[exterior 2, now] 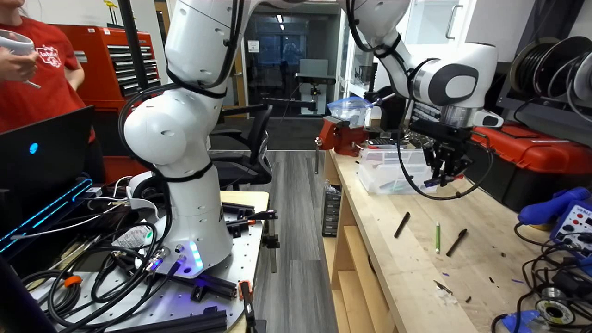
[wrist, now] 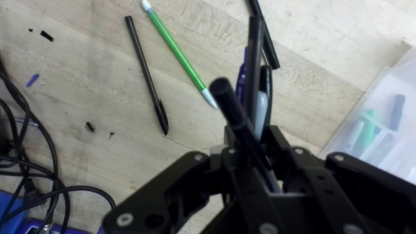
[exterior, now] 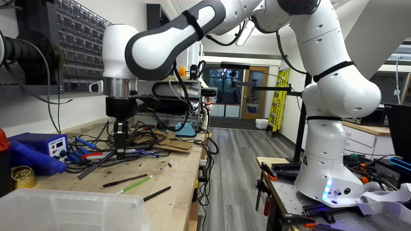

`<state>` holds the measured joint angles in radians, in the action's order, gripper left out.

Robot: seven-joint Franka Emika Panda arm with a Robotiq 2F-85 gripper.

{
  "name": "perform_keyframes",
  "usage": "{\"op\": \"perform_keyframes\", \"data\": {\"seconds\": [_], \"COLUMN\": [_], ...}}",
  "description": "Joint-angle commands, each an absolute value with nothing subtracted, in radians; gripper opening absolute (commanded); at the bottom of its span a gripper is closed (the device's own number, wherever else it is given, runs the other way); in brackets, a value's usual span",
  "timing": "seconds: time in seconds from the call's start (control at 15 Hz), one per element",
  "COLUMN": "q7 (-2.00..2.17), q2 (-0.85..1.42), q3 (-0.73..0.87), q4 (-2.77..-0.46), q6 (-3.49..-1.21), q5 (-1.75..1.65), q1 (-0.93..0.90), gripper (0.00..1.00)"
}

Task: Take the markers and place them in the box

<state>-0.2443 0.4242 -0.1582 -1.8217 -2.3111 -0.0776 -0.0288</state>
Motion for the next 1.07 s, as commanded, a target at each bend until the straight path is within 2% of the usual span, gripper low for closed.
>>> {"op": "perform_keyframes", "data": {"seconds": [0.0, 0.47, 1.0], "q7": [-0.14, 0.064, 0.35], "q2": [0.349, 0.32, 0.414], "q3": [-0.133, -0.141, -0.128], "q4": [-1.825, -1.748, -1.614], "q6": [-2.237, -2.164, -2.109], "q5": [-0.076, -0.086, -0.133], "q1": [-0.078, -0.172, -0.292], "gripper": [0.06, 0.06, 0.06]}}
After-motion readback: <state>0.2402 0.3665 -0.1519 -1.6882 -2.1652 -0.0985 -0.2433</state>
